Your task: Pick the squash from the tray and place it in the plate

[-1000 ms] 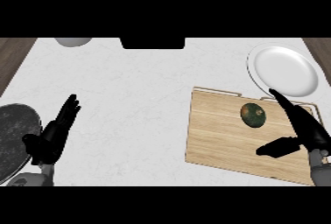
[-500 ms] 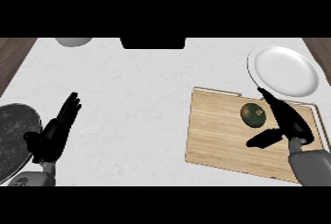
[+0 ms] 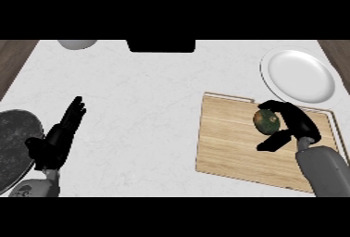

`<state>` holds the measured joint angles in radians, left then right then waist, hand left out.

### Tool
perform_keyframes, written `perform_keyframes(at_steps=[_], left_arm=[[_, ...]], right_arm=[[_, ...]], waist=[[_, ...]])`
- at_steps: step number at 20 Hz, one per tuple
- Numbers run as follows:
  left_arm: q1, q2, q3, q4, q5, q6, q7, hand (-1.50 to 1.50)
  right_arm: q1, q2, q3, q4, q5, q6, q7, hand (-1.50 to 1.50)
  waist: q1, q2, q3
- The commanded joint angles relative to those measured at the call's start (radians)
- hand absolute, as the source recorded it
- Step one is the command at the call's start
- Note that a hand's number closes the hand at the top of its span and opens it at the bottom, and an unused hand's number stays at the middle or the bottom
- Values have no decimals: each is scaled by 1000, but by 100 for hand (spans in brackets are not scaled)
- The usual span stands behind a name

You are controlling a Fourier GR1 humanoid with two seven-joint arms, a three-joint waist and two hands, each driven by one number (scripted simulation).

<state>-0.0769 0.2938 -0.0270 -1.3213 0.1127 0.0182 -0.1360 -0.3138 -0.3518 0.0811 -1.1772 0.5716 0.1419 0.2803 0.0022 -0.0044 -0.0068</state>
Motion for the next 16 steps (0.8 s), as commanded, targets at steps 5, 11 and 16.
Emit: perform_keyframes(at_steps=[5, 11, 16], left_arm=[[80, 26, 37, -62, 7, -56, -2, 0], [45, -41, 9, -62, -47, 2, 18, 0], [76, -9, 60, -49, -14, -1, 5, 0]], right_arm=[[-3, 17, -24, 43, 8, -2, -123, 150], [25, 38, 9, -52, 136, -164, -140, 150], [213, -260, -307, 98, 76, -256, -150, 150]], waist=[[5, 4, 7], [-3, 3, 7], [-65, 1, 9]])
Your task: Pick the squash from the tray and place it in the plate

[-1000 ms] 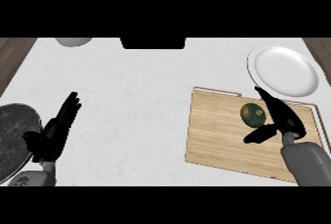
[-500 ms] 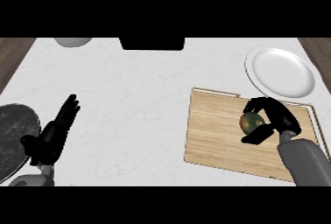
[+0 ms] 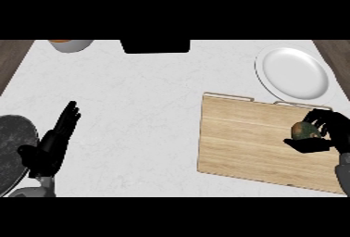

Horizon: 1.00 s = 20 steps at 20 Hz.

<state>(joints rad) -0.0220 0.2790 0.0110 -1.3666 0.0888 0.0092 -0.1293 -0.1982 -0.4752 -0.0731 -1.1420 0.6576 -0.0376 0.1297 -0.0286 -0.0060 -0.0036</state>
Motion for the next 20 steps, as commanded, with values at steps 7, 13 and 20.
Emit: perform_keyframes(at_steps=[7, 13, 20], left_arm=[[-7, -21, -7, 16, -20, -6, -21, 0], [-2, 0, 21, -20, -11, -28, 18, 0], [5, -8, 28, -8, -21, -48, -5, 0]], right_arm=[[230, -276, -359, 63, -125, -94, -148, 150], [298, -278, -446, -110, -152, -113, -144, 150], [278, -242, -471, -326, -94, -167, -25, 150]], waist=[[12, 4, 3], [22, 4, 3], [27, 5, 3]])
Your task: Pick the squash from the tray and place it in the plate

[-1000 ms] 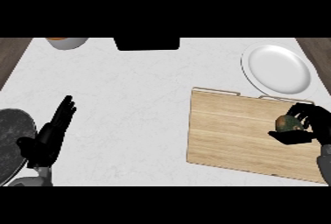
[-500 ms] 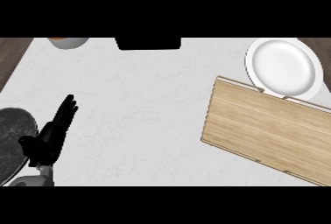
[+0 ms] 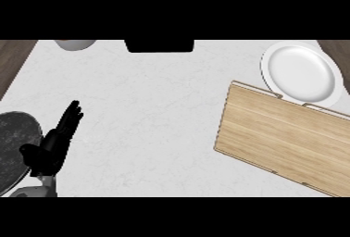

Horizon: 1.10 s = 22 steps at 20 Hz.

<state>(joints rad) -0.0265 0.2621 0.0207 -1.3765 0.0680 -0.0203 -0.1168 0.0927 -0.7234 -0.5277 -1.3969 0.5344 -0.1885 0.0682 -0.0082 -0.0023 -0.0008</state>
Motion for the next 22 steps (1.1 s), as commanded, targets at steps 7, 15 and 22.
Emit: perform_keyframes(at_steps=[7, 15, 22], left_arm=[[8, -54, -13, 35, -56, 7, -52, 0], [-28, -11, 41, 68, -29, -47, -51, 0], [-94, -42, 29, 114, -60, -25, -34, 0]], right_arm=[[-234, -32, 38, 55, 42, 48, 61, 150], [-508, 4, 183, 274, 99, 62, 63, 150], [-736, 100, 256, 538, 171, -34, 23, 150]], waist=[[15, 3, 1], [27, 6, 1], [29, 9, 1]])
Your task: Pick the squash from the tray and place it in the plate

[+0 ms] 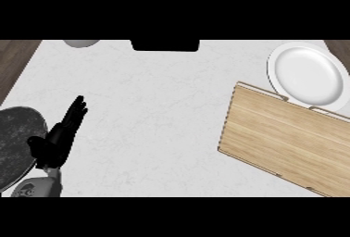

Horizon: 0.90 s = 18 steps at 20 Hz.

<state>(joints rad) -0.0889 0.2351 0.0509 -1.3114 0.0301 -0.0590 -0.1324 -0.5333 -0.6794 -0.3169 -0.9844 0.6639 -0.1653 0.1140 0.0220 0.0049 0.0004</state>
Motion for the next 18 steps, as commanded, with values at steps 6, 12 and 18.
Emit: perform_keyframes(at_steps=[6, 12, 18], left_arm=[[23, 11, 4, -22, -3, -31, -24, 0], [-32, 18, 15, -3, 4, -38, 21, 0], [1, -28, -16, -6, -34, 2, -4, 0]], right_arm=[[-275, 87, 22, 462, 81, -175, -109, 150], [-315, 131, -118, 575, -26, -316, -123, -150], [-389, 113, -142, 725, -22, -339, -99, -150]], waist=[[23, 7, 2], [28, 16, 3], [32, 16, 3]])
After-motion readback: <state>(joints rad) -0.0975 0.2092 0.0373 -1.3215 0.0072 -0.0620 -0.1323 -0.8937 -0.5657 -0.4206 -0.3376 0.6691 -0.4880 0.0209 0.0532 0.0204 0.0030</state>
